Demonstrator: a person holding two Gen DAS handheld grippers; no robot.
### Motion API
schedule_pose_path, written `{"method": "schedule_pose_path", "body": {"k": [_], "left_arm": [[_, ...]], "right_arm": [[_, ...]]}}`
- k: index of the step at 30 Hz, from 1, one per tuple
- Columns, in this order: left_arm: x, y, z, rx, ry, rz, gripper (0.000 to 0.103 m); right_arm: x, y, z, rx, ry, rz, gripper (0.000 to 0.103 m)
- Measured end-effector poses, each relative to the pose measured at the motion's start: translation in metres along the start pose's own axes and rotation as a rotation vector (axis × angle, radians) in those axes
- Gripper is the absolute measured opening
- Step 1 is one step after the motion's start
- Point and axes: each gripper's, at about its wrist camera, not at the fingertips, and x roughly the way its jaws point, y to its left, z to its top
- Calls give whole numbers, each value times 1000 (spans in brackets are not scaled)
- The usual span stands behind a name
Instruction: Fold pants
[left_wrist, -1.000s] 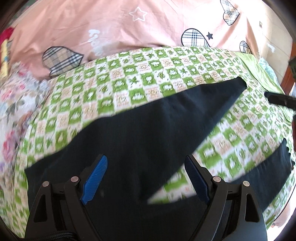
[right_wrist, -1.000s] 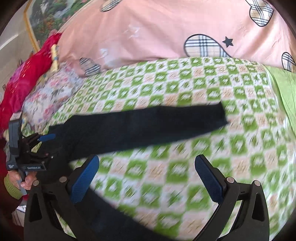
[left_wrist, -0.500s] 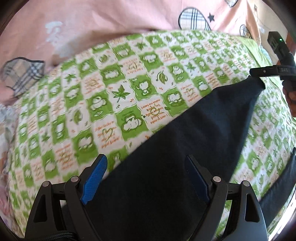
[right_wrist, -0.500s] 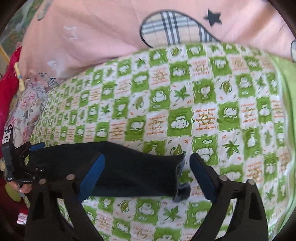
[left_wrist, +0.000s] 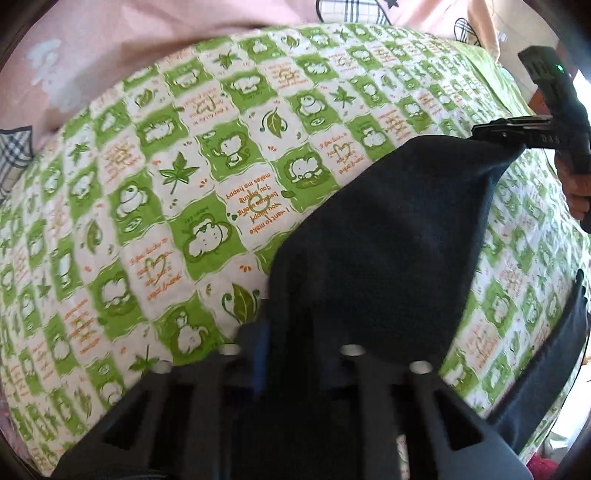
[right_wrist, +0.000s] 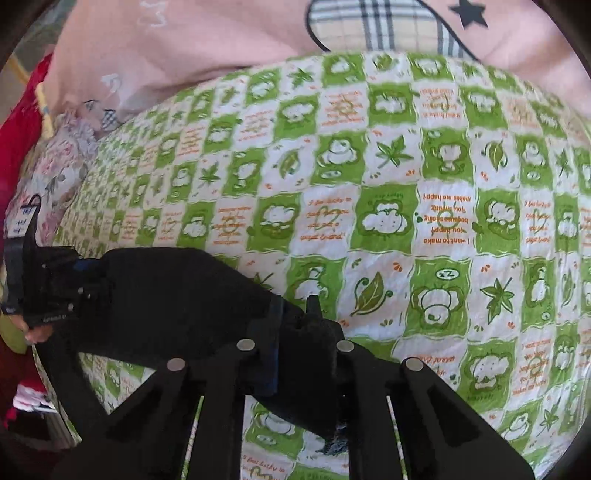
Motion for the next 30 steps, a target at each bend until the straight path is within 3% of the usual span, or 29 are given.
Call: {"method": "schedule_pose_path", "body": {"k": [5, 11, 18, 30], "left_arm": [[-37, -12, -24, -22, -51, -36, 6], [-77, -53, -69, 24, -109, -77, 6], [-102, -86, -118, 55, -128, -87, 5], [-117, -110, -168, 42, -147, -100, 5]], "right_arm": [[-35, 9, -28, -46, -92, 1, 11], [-70, 10, -71, -49, -189, 32, 11], [-86, 14, -122, -44, -239, 76, 11], [-103, 27, -188, -100, -260, 89, 11]]}}
